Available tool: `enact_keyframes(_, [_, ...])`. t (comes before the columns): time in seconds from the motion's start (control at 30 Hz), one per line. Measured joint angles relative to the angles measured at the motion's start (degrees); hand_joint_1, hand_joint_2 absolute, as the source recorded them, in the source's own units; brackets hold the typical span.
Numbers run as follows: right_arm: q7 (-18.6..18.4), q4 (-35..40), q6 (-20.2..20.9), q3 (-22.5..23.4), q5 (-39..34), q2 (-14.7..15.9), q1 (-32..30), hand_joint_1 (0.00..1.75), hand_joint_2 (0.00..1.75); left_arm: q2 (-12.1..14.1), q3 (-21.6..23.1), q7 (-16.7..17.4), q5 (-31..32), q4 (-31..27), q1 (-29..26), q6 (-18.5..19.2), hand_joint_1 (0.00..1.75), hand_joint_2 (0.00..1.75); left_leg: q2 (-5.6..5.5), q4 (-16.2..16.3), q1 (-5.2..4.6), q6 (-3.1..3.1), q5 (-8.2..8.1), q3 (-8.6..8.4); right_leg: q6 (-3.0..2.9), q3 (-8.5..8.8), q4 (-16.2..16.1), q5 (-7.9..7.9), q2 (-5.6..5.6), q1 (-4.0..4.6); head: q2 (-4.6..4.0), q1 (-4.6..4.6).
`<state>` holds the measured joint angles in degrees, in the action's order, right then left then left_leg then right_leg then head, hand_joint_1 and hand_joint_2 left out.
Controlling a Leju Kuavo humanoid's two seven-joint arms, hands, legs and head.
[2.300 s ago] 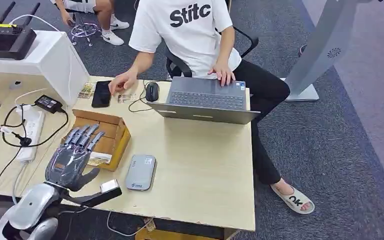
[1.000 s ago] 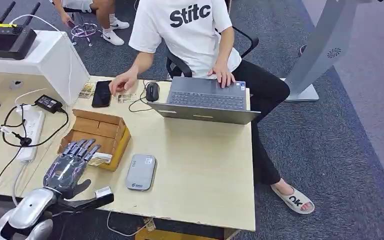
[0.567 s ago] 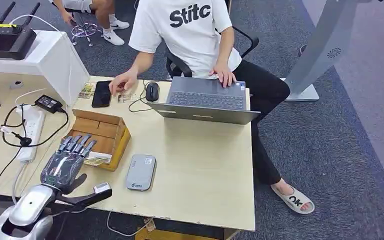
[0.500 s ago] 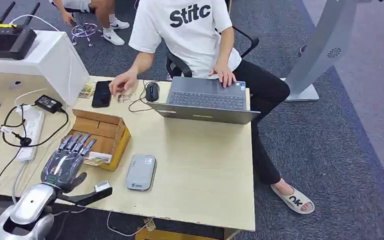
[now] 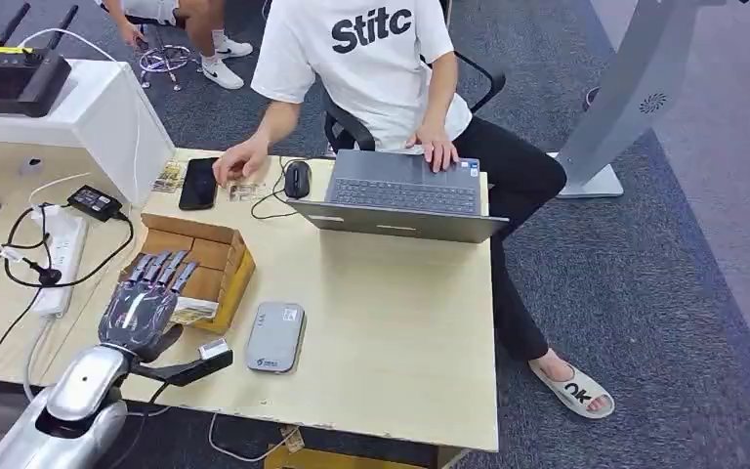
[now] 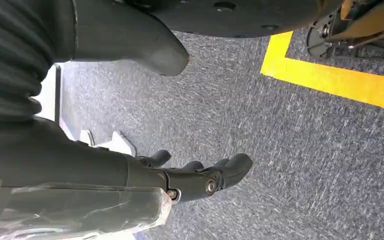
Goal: Pass the card to the sensor for recognition and then transmit it.
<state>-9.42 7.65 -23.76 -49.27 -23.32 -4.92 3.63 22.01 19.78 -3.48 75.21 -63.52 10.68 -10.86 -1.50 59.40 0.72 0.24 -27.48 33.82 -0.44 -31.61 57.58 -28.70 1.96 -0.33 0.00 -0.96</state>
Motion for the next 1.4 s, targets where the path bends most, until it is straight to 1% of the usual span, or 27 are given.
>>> enact_keyframes(0.2, [-0.2, 0.0, 0.0, -0.2, 0.0, 0.0, 0.0, 0.0, 1.75, -1.1, 0.0, -0.3, -0.2, 1.5, 0.6, 0.0, 0.02, 1.75, 0.0, 0.0, 0.0, 0.0, 0.0, 0.0, 0.0, 0.0, 0.0, 0.0, 0.0, 0.0, 0.0, -0.02])
enact_keyframes(0.3, [-0.2, 0.0, 0.2, -0.2, 0.0, 0.0, 0.0, 0.0, 1.75, -1.5, 0.0, -0.9, -1.0, 1.9, 0.6, 0.0, 0.19, 1.75, 0.0, 0.0, 0.0, 0.0, 0.0, 0.01, 0.0, 0.0, 0.0, 0.0, 0.0, 0.0, 0.0, 0.0])
enact_keyframes(0.37, [-0.2, 0.0, 0.2, -0.2, 0.0, 0.0, 0.0, 0.0, 1.75, -1.7, 0.0, -1.8, -2.2, 1.9, 0.6, 0.2, 0.26, 1.75, 0.0, 0.0, 0.0, 0.0, 0.0, 0.01, 0.0, 0.0, 0.0, 0.0, 0.0, 0.0, 0.0, -0.02])
enact_keyframes(0.4, [-0.1, 0.0, 0.2, -0.3, -0.1, 0.0, 0.0, 0.0, 1.75, -1.8, 0.0, -2.3, -2.8, 1.9, 0.6, 0.3, 0.49, 1.75, 0.0, 0.0, 0.0, 0.0, 0.0, 0.01, 0.0, 0.0, 0.0, 0.0, 0.0, 0.0, 0.0, 0.0])
enact_keyframes(0.47, [-0.1, 0.0, 0.2, -0.5, -0.2, 0.0, 0.0, 0.0, 1.75, -2.0, 0.0, -3.4, -4.5, 1.9, 0.6, 1.6, 0.65, 1.75, 0.0, 0.0, 0.0, 0.0, 0.0, 0.01, 0.0, 0.0, 0.0, 0.0, 0.0, 0.0, 0.0, 0.0])
enact_keyframes(0.5, [-0.1, 0.0, 0.2, -0.6, -0.3, 0.0, 0.0, 0.0, 1.75, -2.0, 0.0, -3.9, -5.2, 1.9, 0.6, 2.4, 0.68, 1.75, 0.0, 0.0, 0.0, 0.0, 0.0, 0.01, 0.0, 0.01, 0.0, 0.0, 0.0, 0.0, 0.0, 0.0])
enact_keyframes(0.53, [0.0, 0.0, 0.2, -0.7, -0.4, 0.0, 0.0, 0.0, 1.75, -2.0, 0.0, -4.4, -6.2, 1.9, 0.6, 3.4, 0.68, 1.75, 0.0, 0.0, 0.0, 0.0, 0.0, 0.01, 0.0, 0.01, 0.0, 0.0, 0.0, 0.0, 0.0, -0.02])
enact_keyframes(0.6, [0.1, 0.0, 0.1, -0.8, -0.7, 0.0, 0.0, 0.0, 1.75, -1.8, 0.0, -5.2, -8.0, 1.2, 0.3, 6.3, 0.91, 1.75, 0.0, 0.0, 0.0, 0.0, 0.0, 0.01, 0.0, 0.0, 0.0, 0.0, 0.0, 0.0, 0.0, -0.02])
enact_keyframes(0.7, [0.2, 0.0, 0.1, -1.0, -1.0, 0.0, 0.0, 0.0, 1.75, -1.2, 0.0, -5.2, -9.8, -0.2, 0.2, 8.7, 0.86, 1.75, 0.0, 0.0, 0.0, 0.0, 0.0, 0.01, 0.0, 0.0, 0.0, 0.0, 0.0, 0.0, 0.0, 0.0])
enact_keyframes(0.77, [0.2, -0.1, 0.1, -1.0, -1.2, 0.0, 0.0, 0.0, 1.75, -0.9, 0.0, -5.2, -10.5, -1.0, 0.1, 9.4, 0.73, 1.75, 0.0, 0.0, 0.01, 0.0, 0.0, 0.01, 0.0, 0.0, 0.0, 0.0, -0.01, 0.01, 0.0, 0.0])
enact_keyframes(0.9, [0.2, -0.1, 0.2, -1.1, -1.6, 0.0, 0.0, 0.0, 1.75, 0.2, 0.1, -4.3, -12.2, -2.1, 0.1, 11.6, 0.79, 1.75, 0.01, 0.0, 0.01, 0.0, 0.0, 0.0, 0.0, -0.01, 0.0, 0.0, 0.0, 0.01, 0.0, -0.02])
enact_keyframes(1.07, [0.1, -0.3, 0.2, -1.2, -2.2, 0.0, 0.0, 0.0, 1.75, 2.4, 0.7, -3.3, -13.3, -3.1, 0.8, 12.9, 0.8, 1.75, 0.01, 0.0, 0.01, 0.0, 0.01, 0.0, 0.0, -0.01, 0.0, 0.0, 0.0, 0.01, 0.0, -0.02])
enact_keyframes(1.1, [0.1, -0.3, 0.2, -1.2, -2.3, 0.0, 0.0, 0.0, 1.75, 2.7, 0.8, -3.3, -13.3, -3.2, 1.0, 13.0, 0.87, 1.75, 0.01, 0.0, 0.01, 0.0, 0.01, 0.0, 0.0, -0.01, 0.0, 0.0, 0.0, 0.01, 0.0, -0.02])
enact_keyframes(1.13, [0.1, -0.3, 0.2, -1.2, -2.4, 0.0, 0.0, 0.0, 1.75, 3.1, 0.9, -3.2, -13.3, -3.4, 1.3, 13.3, 0.87, 1.75, 0.01, 0.0, 0.01, 0.0, 0.01, 0.0, 0.0, 0.0, 0.0, 0.0, 0.0, 0.01, 0.0, -0.02])
enact_keyframes(1.2, [0.1, -0.3, 0.2, -1.3, -2.4, 0.0, 0.0, 0.0, 1.75, 3.9, 1.3, -3.0, -13.1, -3.6, 1.7, 13.4, 1.03, 1.75, 0.01, 0.0, 0.01, 0.0, 0.01, 0.0, 0.0, 0.0, 0.0, 0.0, 0.0, 0.01, 0.0, 0.0])
enact_keyframes(1.23, [0.1, -0.3, 0.2, -1.3, -2.5, 0.0, 0.0, 0.0, 1.75, 4.1, 1.5, -2.7, -12.9, -3.6, 1.9, 13.4, 1.08, 1.75, 0.01, 0.0, 0.01, 0.0, 0.01, 0.0, 0.0, 0.0, 0.0, 0.0, 0.0, 0.01, 0.0, -0.02])
enact_keyframes(1.3, [0.1, -0.3, 0.2, -1.3, -2.5, 0.0, 0.0, 0.0, 1.75, 4.5, 1.6, -2.6, -12.7, -3.9, 2.1, 13.4, 1.45, 1.75, 0.02, 0.0, 0.01, 0.0, 0.01, 0.0, 0.0, -0.01, 0.0, 0.0, 0.02, 0.01, 0.0, 0.0])
enact_keyframes(1.33, [0.1, -0.3, 0.2, -1.3, -2.5, 0.0, 0.0, 0.0, 1.75, 4.5, 1.7, -2.6, -12.7, -3.9, 2.3, 13.4, 1.45, 1.75, 0.01, 0.0, 0.01, 0.0, 0.01, 0.0, 0.0, 0.0, 0.0, 0.0, 0.0, 0.01, 0.0, -0.02])
enact_keyframes(1.4, [0.1, -0.3, 0.2, -1.4, -2.5, 0.0, 0.0, 0.0, 1.75, 4.9, 1.7, -2.6, -12.6, -3.9, 2.4, 13.4, 1.55, 1.75, 0.01, 0.0, 0.01, 0.0, 0.01, 0.0, 0.0, 0.0, 0.0, 0.0, 0.01, 0.01, 0.0, 0.0])
